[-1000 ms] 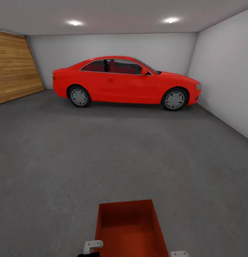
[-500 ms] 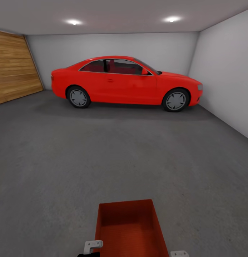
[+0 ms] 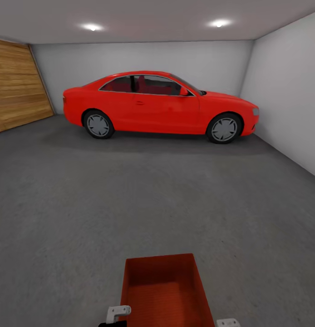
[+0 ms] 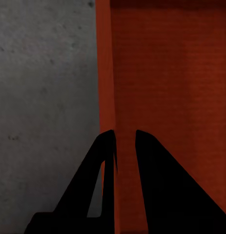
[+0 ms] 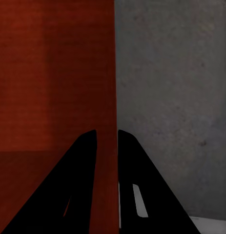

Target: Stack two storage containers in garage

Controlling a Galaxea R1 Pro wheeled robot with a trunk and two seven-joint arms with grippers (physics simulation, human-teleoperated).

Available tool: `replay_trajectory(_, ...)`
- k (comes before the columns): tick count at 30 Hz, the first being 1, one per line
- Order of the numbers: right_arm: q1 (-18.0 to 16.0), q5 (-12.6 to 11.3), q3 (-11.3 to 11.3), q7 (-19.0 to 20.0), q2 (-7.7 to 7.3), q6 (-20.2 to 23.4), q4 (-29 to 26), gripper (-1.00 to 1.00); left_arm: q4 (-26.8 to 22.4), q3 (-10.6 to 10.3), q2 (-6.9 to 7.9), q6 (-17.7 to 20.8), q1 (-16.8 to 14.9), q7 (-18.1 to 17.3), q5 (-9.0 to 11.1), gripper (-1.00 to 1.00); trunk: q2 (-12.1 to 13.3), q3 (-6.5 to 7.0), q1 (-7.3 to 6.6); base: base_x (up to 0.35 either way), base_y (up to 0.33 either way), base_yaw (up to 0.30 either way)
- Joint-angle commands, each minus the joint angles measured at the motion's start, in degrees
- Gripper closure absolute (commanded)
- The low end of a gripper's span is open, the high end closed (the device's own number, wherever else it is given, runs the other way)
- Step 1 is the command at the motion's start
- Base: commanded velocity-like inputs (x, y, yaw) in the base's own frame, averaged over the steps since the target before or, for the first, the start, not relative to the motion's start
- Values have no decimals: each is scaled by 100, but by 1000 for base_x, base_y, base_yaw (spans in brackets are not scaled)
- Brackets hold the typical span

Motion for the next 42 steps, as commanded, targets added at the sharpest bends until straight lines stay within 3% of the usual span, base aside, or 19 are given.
replay_trajectory(1, 2, -138, 83, 107, -10, 67, 8, 100, -25, -222, 234, -216, -6, -3, 72, 100, -2, -5, 2, 207, -1, 0)
replay_trajectory(22, -1, -156, 81, 107, -12, 75, 8, 100, -25, -222, 227, -216, -4, -2, 72, 100, -2, -1, 2, 208, 0, 0)
replay_trajectory(42, -1, -167, 74, 107, -12, 75, 8, 100, -16, -222, 225, -216, -5, -2, 72, 100, -2, 163, 2, 208, 0, -53)
